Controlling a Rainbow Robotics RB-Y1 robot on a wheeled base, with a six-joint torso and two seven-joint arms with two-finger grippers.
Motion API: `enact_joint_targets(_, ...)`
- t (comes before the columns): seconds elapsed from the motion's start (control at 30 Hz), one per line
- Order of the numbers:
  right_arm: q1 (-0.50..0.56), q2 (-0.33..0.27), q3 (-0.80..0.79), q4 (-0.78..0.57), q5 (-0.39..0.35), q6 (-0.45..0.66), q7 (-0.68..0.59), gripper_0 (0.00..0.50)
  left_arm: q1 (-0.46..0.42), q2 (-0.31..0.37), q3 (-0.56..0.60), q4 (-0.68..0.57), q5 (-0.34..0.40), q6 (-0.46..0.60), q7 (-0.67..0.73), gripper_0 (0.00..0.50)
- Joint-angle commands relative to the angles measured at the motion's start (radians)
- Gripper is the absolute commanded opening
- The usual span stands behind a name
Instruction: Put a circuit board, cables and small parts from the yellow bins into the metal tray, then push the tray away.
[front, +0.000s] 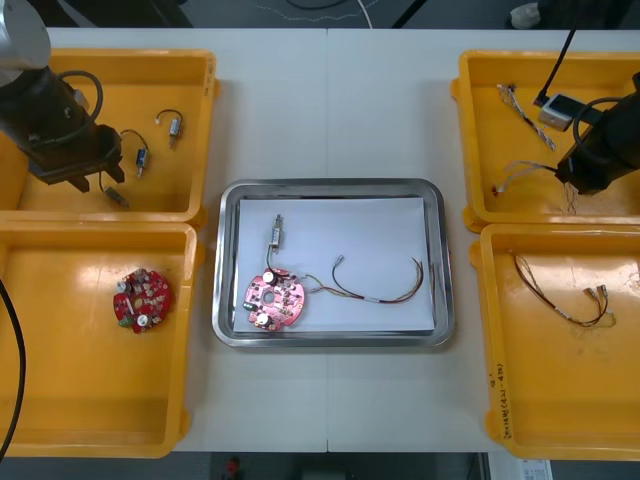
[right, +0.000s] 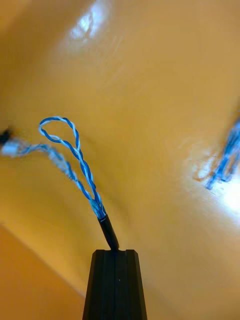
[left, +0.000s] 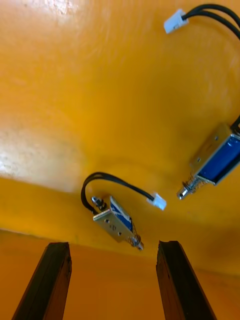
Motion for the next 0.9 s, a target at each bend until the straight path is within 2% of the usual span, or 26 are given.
enact_joint_targets(0.03,0.006,0.012,-0.053,-0.139,0.072,0.098,0.024,0.0,-0.053,0.004,-0.026,0.025,-0.014,-0.047,-0.017,0.5)
enact_joint_targets(0.17,0.006,0.012,-0.069,-0.28,0.121,0.236,0.003,0.0,-0.053,-0.004,-0.061,0.053,-0.009,-0.078,-0.017,0.5)
enact_joint_targets(0.37,0.006,0.013,-0.066,-0.446,0.11,0.411,-0.084,0.0,-0.047,-0.011,-0.07,0.066,0.001,-0.098,-0.02,0.5)
enact_joint_targets(0.5,0.006,0.013,-0.064,-0.557,0.101,0.411,-0.088,0.0,-0.038,-0.016,-0.078,0.073,0.001,-0.115,-0.02,0.5)
enact_joint_targets(0.7,0.008,0.017,0.023,-0.692,-0.009,0.411,-0.089,0.0,-0.036,-0.016,-0.104,0.105,0.014,-0.155,-0.024,0.5)
enact_joint_targets(0.9,0.006,0.023,0.135,-0.817,-0.071,0.411,-0.098,0.0,-0.036,-0.022,-0.106,0.157,0.03,-0.19,-0.037,0.5)
